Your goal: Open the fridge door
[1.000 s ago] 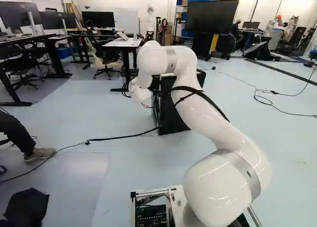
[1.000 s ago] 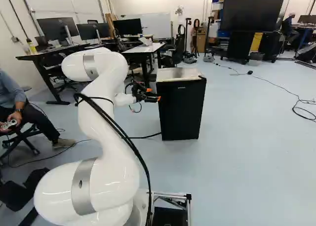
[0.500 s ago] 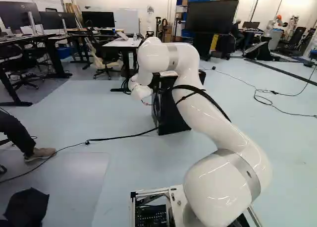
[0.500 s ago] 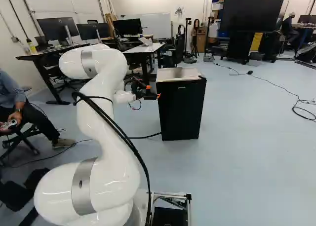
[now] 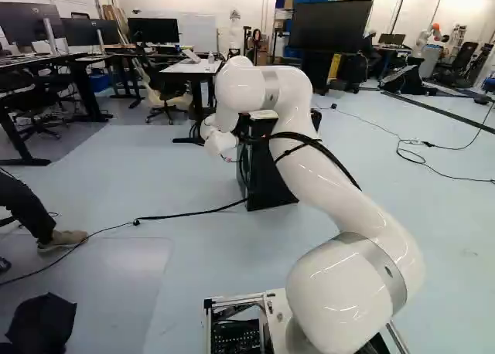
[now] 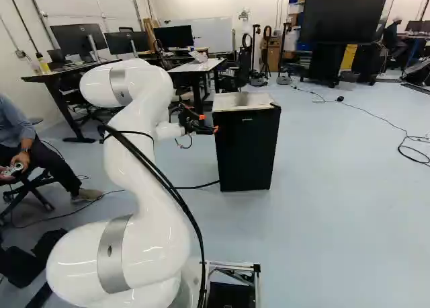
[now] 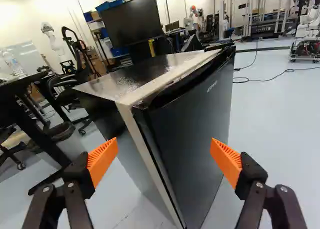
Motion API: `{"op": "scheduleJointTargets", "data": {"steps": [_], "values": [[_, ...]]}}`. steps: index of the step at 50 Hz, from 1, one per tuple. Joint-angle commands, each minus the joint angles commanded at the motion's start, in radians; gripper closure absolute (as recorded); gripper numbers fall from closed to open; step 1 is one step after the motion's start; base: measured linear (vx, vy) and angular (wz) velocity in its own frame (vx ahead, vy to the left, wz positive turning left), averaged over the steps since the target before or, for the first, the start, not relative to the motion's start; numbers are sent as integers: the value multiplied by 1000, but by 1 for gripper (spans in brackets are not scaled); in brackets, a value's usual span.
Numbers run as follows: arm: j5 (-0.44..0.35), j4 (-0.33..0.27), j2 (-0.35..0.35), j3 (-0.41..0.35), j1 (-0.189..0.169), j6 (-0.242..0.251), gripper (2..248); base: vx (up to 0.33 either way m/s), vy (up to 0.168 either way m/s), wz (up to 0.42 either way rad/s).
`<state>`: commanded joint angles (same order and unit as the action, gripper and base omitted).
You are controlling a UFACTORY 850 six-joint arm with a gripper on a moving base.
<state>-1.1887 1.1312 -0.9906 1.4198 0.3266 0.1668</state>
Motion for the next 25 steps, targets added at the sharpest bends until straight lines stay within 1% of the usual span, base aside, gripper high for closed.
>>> {"op": "scheduleJointTargets", "data": {"steps": [25], "values": [[0,0,-8,14,-6,0,3,0,0,0]]}}
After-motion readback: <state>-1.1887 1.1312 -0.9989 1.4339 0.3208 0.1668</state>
